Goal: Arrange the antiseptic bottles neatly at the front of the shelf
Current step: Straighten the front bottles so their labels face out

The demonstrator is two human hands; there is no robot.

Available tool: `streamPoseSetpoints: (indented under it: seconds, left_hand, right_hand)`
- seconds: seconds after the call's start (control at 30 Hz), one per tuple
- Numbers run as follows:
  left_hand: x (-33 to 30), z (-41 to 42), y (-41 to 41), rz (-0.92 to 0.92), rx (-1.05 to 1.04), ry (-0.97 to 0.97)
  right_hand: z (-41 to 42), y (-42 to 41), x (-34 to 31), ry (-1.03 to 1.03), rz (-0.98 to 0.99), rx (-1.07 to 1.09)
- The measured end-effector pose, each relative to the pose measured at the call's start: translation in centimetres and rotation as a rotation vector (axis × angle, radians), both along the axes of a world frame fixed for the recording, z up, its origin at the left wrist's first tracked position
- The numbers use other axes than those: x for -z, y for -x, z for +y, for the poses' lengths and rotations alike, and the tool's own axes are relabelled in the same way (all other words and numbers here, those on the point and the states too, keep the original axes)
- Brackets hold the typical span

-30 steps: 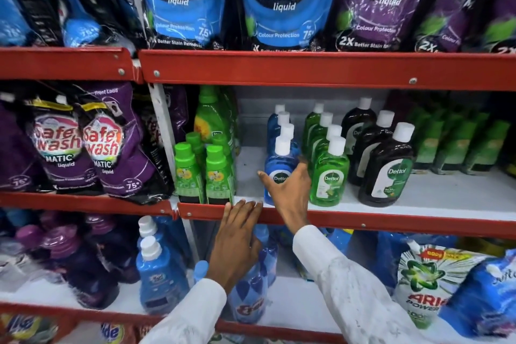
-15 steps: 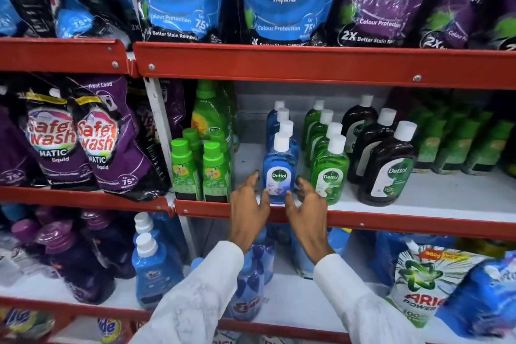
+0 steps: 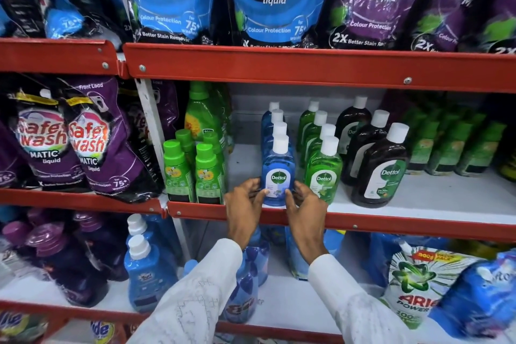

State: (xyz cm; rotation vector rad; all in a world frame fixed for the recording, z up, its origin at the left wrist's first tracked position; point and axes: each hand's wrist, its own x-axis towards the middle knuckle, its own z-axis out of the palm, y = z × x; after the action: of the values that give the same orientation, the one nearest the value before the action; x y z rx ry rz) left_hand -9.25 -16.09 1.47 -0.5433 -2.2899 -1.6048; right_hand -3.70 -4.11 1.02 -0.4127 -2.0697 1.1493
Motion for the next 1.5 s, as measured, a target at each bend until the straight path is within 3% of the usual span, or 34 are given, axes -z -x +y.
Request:
streamPoseSetpoints:
  seconds: [0.23, 0.4, 0.47, 0.57, 0.77, 1.5]
  left_hand:
    - [0.5, 0.1, 0.1, 0.019, -0.007, 0.001]
    - [1.1, 1.2, -3.1, 0.113, -0.221, -0.197]
    - [1.1, 2.8, -4.8, 0.129, -0.187, -0.216]
    - [0.9, 5.9, -5.8, 0.042, -0.057, -0.175]
    - [0.6, 9.1, -4.5, 0.028, -0.023, 0.037]
    - [0.9, 10.1, -4.3, 0.036, -0.044, 0.076]
  right_hand:
    - [0.0, -0.8, -0.2, 0.022, 0.025, -0.016]
    - [2.4, -4.0, -0.2, 0.072, 0.149, 0.079]
    - [3.9, -5.0, -0.5, 0.044, 0.194, 0.135]
    - [6.7, -4.9, -0.3, -0.011, 0.145, 0.194]
    - [9.6, -4.0, -0.6, -0.104, -0.056, -0.001]
    - [11.1, -4.3, -0.5, -0.019, 0.000, -0.038]
